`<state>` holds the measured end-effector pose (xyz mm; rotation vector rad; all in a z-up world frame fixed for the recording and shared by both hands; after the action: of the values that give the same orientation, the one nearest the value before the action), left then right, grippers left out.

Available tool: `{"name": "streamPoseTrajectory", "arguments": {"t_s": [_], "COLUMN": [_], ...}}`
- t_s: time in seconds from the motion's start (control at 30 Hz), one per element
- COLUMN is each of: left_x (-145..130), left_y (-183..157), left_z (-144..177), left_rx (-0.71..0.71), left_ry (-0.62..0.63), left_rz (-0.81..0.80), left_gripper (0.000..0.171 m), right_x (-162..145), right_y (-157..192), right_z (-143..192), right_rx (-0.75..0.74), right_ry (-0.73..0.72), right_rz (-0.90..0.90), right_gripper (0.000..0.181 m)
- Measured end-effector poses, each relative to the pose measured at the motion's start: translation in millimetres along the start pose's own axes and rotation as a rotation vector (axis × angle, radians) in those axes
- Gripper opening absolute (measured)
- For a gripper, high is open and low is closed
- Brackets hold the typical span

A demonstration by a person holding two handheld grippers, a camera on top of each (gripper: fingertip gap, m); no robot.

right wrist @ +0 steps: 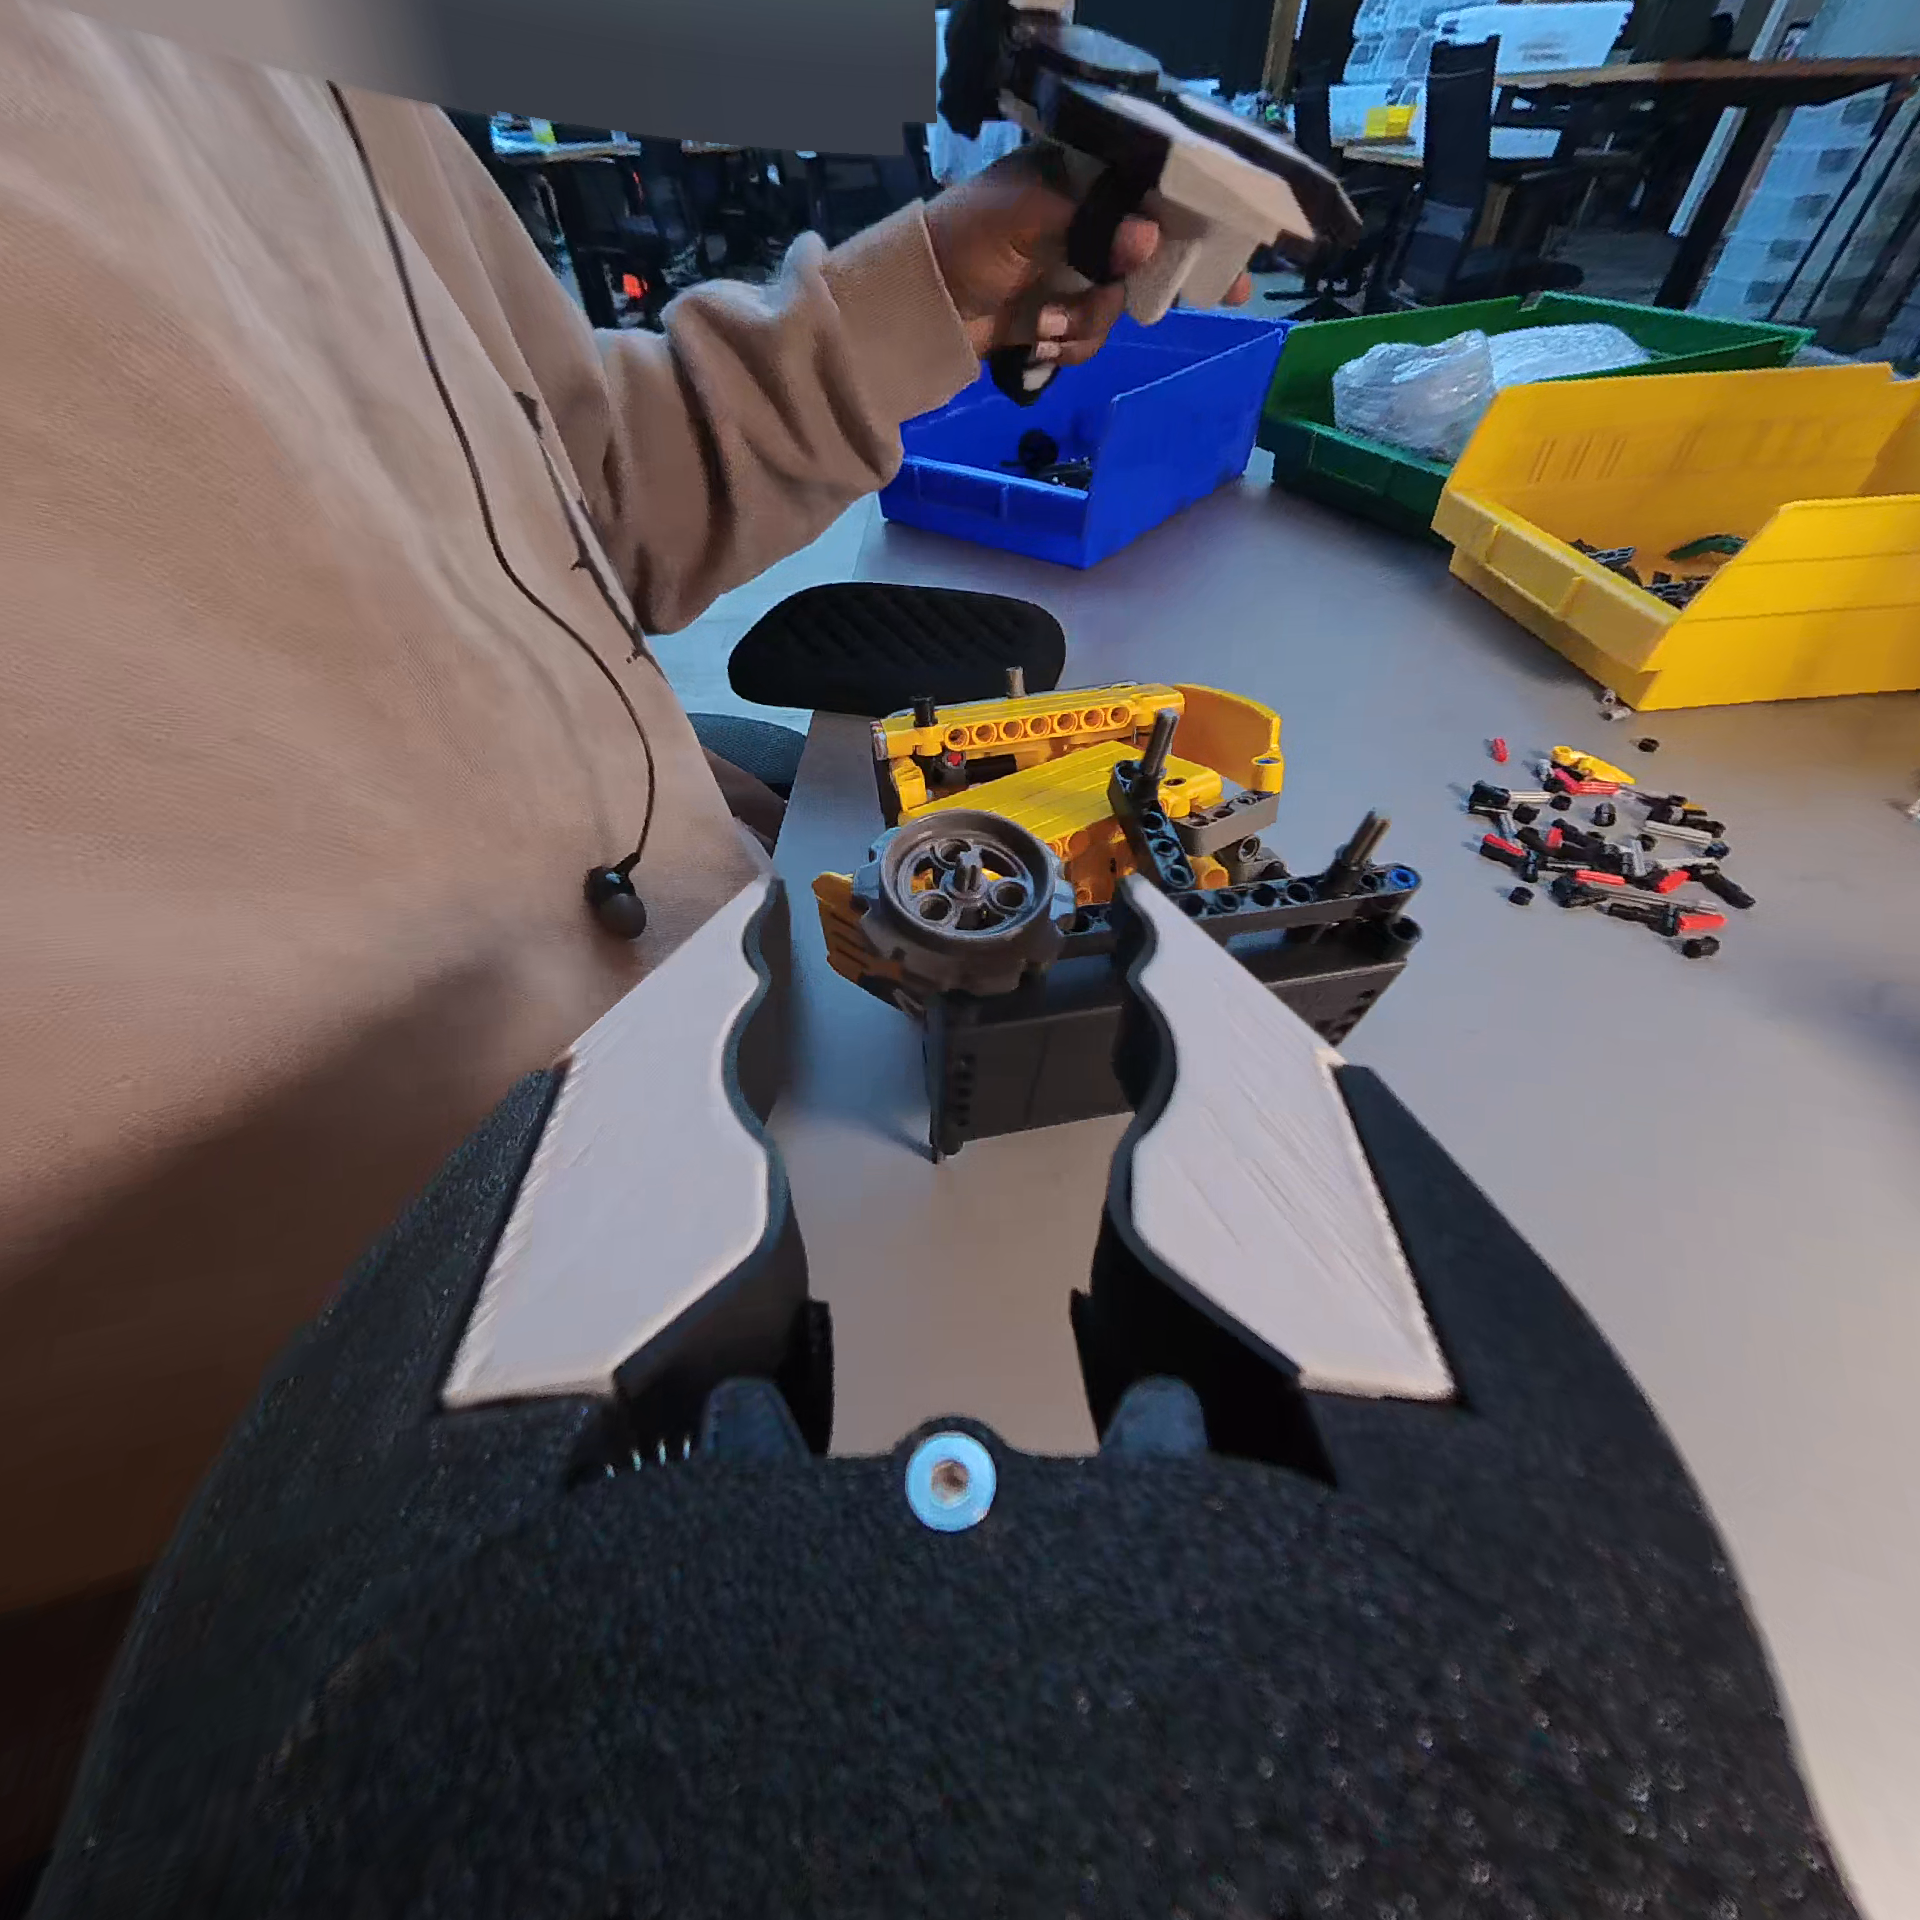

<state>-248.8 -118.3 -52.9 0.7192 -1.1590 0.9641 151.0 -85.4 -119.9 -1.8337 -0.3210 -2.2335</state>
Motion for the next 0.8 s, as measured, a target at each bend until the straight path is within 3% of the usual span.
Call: {"name": "streamPoseTrajectory", "arguments": {"t_s": [0.07, 0.17, 0.3, 0.53, 0.67, 0.8], "left_x": [10, 14, 2, -19, -20, -24], "left_y": [-58, -134, -199, -225, -228, -235], "left_z": [-27, -57, -88, -125, -131, -135], "left_rx": [-0.236, -0.502, -0.678, -0.606, -0.608, -0.621], "left_ry": [-0.018, -0.011, 0.050, 0.179, 0.162, 0.118], "left_rz": [-0.063, -0.141, -0.204, -0.322, -0.279, -0.207], "left_gripper": [0.042, 0.041, 0.041, 0.037, 0.031, 0.033], "right_x": [0, 4, 7, 10, 9, 7], "right_y": [-1, -8, -18, -23, -20, -18], "right_z": [-4, -9, -15, -29, -29, -21], "right_rx": [-0.044, -0.112, -0.261, -0.442, -0.422, -0.428], "right_ry": [-0.021, -0.076, -0.117, -0.223, -0.300, -0.283], "right_rz": [0.010, -0.050, -0.050, -0.108, -0.208, -0.221], "right_gripper": [0.041, 0.041, 0.041, 0.041, 0.041, 0.042]}}
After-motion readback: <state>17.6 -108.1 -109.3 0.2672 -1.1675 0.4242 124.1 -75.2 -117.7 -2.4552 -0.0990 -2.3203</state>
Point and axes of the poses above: each gripper's, where its closed fingertips meet, z back along the fingers, x out of its top, y = z × x across the jaws, the point moved 7 cm from there along z, back along the fingers, and after that the axes turned 2 degrees about -y, right-handed, at the moved point
